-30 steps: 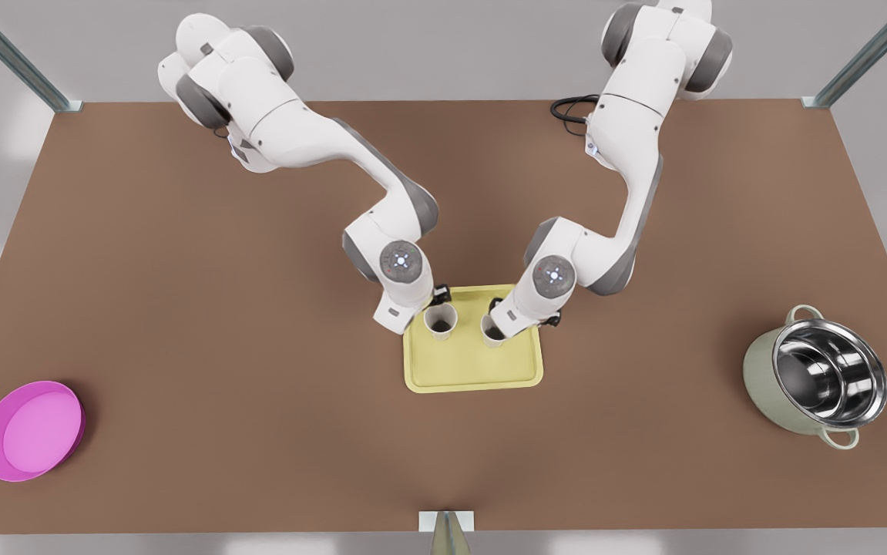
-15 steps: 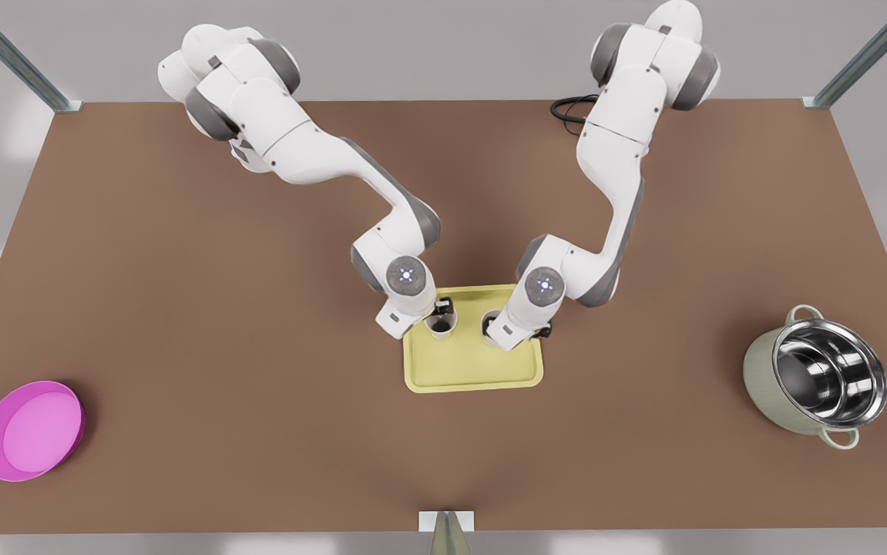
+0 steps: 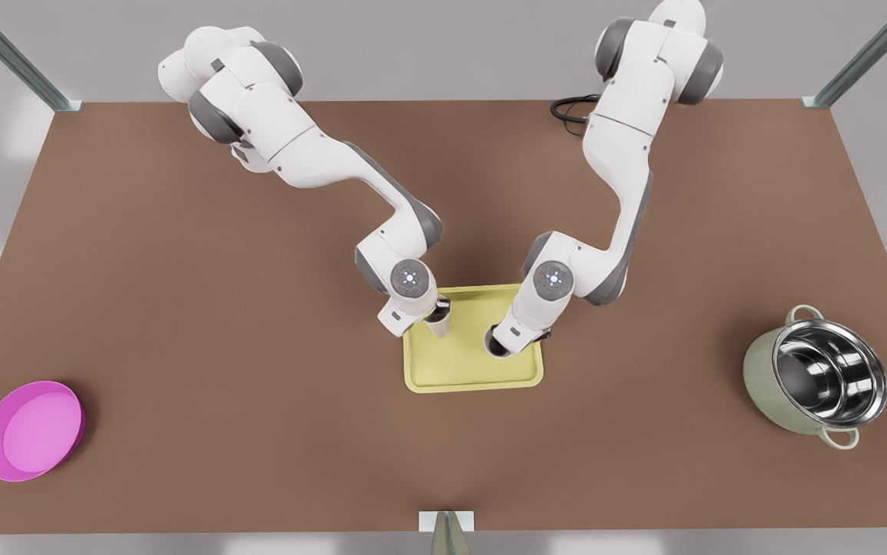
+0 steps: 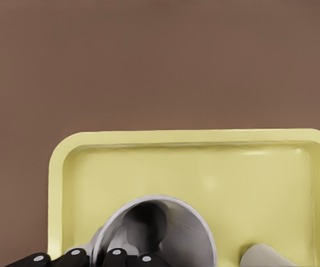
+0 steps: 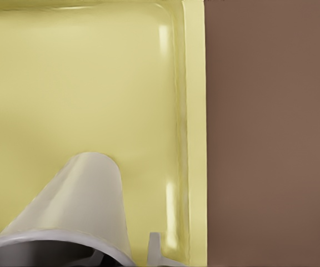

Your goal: Use the left arm to pick up the white IKEA cup from the tray and place it on the middle-left position; use the right arm to pick up the white IKEA cup from the tray and place it on the middle-right position

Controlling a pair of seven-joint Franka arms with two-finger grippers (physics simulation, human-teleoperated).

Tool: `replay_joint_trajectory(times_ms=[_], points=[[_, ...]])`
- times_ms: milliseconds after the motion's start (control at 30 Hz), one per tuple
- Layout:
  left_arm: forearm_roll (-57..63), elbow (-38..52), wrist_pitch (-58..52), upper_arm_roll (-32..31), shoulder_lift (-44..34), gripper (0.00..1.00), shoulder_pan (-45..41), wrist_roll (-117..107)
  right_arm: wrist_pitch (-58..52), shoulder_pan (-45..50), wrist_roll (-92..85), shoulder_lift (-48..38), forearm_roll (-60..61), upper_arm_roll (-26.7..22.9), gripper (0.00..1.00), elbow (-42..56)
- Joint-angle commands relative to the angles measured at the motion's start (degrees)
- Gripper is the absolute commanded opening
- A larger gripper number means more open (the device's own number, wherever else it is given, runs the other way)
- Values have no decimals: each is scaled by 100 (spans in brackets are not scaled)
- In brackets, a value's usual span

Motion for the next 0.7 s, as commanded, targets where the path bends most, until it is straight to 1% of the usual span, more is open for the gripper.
replay_joint_trajectory(times_ms=[0, 33, 67, 200, 233, 267, 400, 467, 600, 667], points=[[-52, 85, -367, 156, -101, 17, 21, 58, -34, -6, 288, -6, -67, -1, 27, 13], [-88, 164, -622, 306, -163, 17, 47, 295, -26, -15, 279, -6, -67, -10, 27, 13], [-96, 164, -719, 324, -198, 17, 179, 524, -8, -33, 279, -6, -76, -1, 27, 13], [-272, 156, -755, 341, -242, 17, 1559, 2773, 18, -33, 271, -6, -76, -10, 27, 13], [-334, 164, -676, 332, -190, 17, 1849, 3160, 18, -42, 174, -6, -76, -10, 18, 13], [-483, 164, -430, 315, -146, 17, 1972, 3415, 27, -42, 165, -6, -76, -10, 14, 22], [-518, 217, -87, 324, 13, 17, 2139, 3574, 27, -42, 165, -32, -76, -10, 14, 31], [-527, 296, -87, 324, 65, 17, 2175, 3635, -298, -384, -98, -471, -58, -10, 14, 22], [-536, 384, -34, 315, 215, 17, 2175, 3635, -491, -674, -353, -673, -50, -10, 14, -48], [-536, 384, 212, 315, 355, 17, 2192, 3653, -509, -1272, -1223, -1200, 3, -10, 14, -751]])
